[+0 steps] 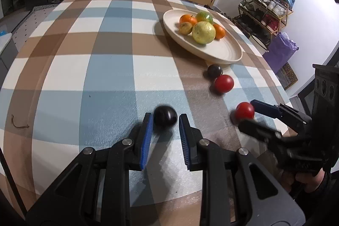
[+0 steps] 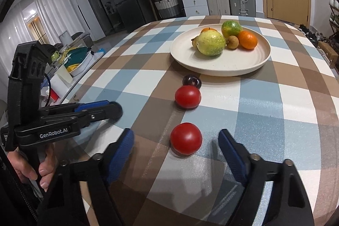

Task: Organize fruits
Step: 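Grasp a red tomato with the right gripper while the left holds the plum, then carry the plum and tomato with both grippers over the plate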

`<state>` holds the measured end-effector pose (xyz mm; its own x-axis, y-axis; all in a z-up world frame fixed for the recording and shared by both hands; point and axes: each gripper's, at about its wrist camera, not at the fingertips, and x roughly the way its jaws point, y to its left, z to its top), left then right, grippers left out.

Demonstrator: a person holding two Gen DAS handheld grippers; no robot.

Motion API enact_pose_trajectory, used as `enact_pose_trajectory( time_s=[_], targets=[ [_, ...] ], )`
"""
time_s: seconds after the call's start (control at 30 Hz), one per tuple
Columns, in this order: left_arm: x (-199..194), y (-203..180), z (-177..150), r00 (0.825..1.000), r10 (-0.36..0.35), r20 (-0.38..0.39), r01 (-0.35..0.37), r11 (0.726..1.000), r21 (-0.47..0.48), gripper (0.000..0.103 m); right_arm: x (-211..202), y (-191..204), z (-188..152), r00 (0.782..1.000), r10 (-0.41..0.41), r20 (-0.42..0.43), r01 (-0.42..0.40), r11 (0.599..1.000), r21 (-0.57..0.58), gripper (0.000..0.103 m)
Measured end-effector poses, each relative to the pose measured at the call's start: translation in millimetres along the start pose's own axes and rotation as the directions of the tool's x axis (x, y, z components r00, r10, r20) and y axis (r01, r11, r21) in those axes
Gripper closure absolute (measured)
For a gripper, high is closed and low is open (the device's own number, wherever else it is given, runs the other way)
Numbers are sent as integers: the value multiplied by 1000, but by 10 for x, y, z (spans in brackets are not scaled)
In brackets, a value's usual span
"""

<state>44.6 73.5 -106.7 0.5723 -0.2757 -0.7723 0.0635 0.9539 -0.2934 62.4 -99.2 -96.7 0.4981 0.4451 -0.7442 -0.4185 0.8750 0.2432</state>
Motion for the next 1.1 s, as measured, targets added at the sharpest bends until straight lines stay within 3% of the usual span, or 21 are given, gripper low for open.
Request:
enact_pose_trajectory(
  time_s=[0.13,0.2,1.1],
  targets=[
    [10,44,-27,1000,-17,-1,17,1000,-14,81,83,-28,-9,999,6,-36,-6,1000,15,66],
    [19,42,-18,1000,-15,-2,15,1000,-10,81,94,-28,-16,999,11,-35,-11,1000,15,72],
    [200,-60,172,999,25,-32,-25,1000,12,81,-130,-134,-9,996,69,52,-71,997,33,72]
  ],
)
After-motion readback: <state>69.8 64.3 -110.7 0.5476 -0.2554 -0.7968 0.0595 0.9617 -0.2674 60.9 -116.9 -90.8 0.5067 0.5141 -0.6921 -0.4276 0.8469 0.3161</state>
